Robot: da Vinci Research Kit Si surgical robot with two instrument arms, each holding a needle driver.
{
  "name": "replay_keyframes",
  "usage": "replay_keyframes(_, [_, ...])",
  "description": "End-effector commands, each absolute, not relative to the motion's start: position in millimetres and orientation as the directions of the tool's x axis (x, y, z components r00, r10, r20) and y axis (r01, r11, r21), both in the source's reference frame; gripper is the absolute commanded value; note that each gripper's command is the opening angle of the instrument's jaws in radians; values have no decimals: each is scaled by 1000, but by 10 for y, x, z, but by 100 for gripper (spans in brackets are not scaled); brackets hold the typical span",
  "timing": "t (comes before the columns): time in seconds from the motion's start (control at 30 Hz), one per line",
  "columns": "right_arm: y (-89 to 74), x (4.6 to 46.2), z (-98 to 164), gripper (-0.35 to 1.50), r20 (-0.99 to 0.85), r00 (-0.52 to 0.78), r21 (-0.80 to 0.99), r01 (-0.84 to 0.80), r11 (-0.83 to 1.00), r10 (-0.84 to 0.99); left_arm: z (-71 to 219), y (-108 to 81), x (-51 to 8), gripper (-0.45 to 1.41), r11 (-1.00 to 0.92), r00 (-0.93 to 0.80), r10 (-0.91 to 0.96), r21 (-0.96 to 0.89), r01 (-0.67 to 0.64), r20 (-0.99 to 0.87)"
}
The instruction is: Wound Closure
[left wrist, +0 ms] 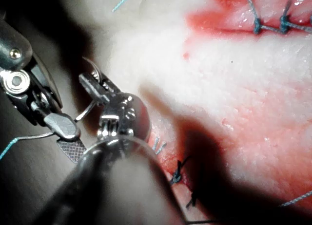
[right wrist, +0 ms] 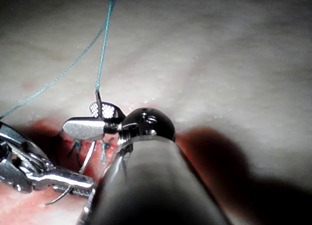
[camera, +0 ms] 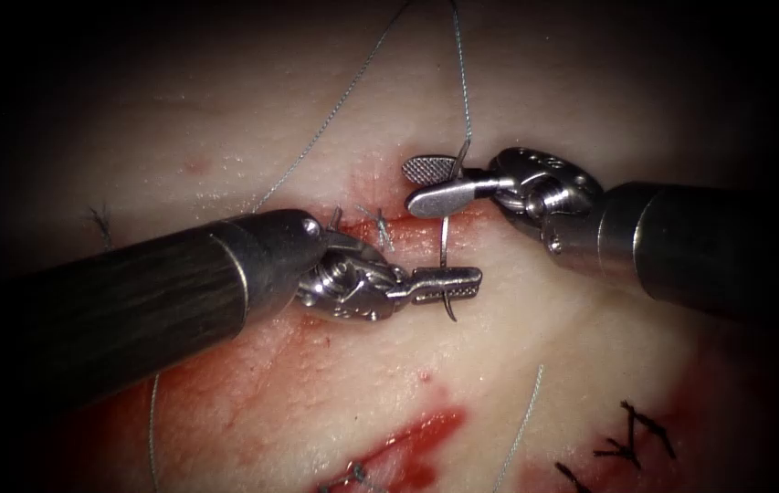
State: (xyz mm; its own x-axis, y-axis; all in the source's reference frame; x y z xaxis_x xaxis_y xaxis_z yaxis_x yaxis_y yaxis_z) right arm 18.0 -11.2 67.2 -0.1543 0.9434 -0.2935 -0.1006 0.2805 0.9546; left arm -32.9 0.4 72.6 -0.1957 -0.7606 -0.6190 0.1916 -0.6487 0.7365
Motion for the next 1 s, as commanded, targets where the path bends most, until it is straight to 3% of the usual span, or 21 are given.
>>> replay_keyframes(0.03, [-106, 185, 676, 93, -289, -175, 957, -85, 278, 941, 729, 11, -334, -45, -647, -193, -762, 738, 191, -618])
replay_keyframes(0.13, [-106, 180, 676, 80, -279, -206, 960, -57, 273, 938, 726, 11, -332, -45, -647, -187, -762, 740, 185, -620])
replay_keyframes(0.43, [-102, 174, 669, 83, -254, -240, 966, -18, 257, 937, 723, 12, -332, -45, -642, -181, -766, 750, 162, -617])
replay_keyframes(0.83, [-103, 175, 666, 41, -245, -247, 968, -12, 250, 937, 724, 12, -332, -45, -641, -180, -767, 751, 162, -616])
replay_keyframes(0.93, [-103, 176, 666, 24, -245, -249, 968, -14, 250, 937, 724, 11, -333, -45, -641, -183, -767, 750, 162, -615])
replay_keyframes(1.0, [-103, 176, 665, 0, -245, -253, 969, -20, 248, 936, 724, 11, -333, -45, -641, -183, -767, 750, 162, -615])
